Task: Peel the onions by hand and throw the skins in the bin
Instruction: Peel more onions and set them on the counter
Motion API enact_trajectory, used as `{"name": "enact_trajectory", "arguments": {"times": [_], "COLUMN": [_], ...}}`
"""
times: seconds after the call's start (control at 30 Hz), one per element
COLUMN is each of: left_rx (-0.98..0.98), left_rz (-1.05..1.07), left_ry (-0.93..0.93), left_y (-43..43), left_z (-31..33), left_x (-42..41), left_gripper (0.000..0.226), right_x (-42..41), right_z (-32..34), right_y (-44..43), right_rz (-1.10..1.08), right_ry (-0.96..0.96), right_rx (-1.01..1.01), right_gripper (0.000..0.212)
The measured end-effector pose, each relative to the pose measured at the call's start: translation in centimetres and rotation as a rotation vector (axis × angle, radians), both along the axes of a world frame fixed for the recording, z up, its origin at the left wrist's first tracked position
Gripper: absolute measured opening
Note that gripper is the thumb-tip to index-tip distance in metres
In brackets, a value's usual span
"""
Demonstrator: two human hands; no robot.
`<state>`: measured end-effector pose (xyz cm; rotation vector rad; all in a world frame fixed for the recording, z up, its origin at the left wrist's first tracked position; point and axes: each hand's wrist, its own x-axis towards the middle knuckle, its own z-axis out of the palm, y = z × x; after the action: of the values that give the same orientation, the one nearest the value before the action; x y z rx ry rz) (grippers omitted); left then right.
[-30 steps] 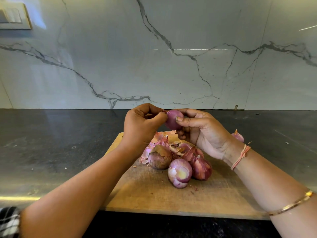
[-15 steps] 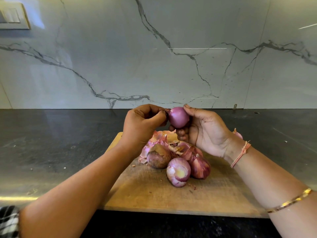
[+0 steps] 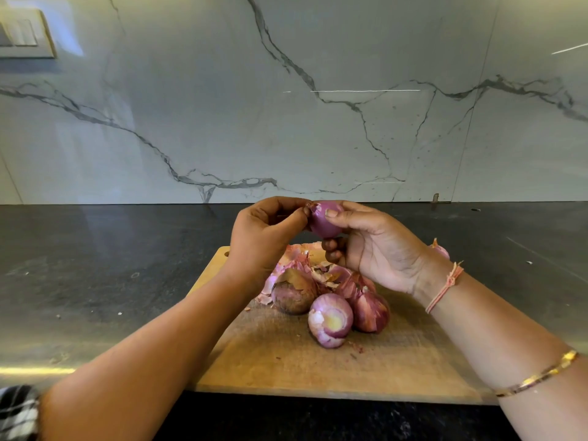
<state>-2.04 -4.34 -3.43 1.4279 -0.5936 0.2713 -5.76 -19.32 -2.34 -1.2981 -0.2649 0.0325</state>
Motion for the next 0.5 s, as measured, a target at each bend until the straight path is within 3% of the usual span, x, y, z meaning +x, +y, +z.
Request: {"name": "enact_trajectory", "arguments": {"times": [0.23,0.5], "left_rx": [-0.011,0.077], "left_rz": [0.015,0.009], "left_ry": [-0.047,-0.09], "left_y": [0.0,0.45], "left_z": [0.09,0.26], "left_x": [-0.14,-0.06], "left_gripper": [0.019,0.022], "right_x": [-0.23,-0.64], "right_z": [0.09,0.21], "right_y": [0.17,-0.06], "right_rz": [-0.016,0.014], "right_ry": [-0.045,-0.01], "right_rx": [-0.057,-0.125], "right_gripper": [0.034,0.018]}}
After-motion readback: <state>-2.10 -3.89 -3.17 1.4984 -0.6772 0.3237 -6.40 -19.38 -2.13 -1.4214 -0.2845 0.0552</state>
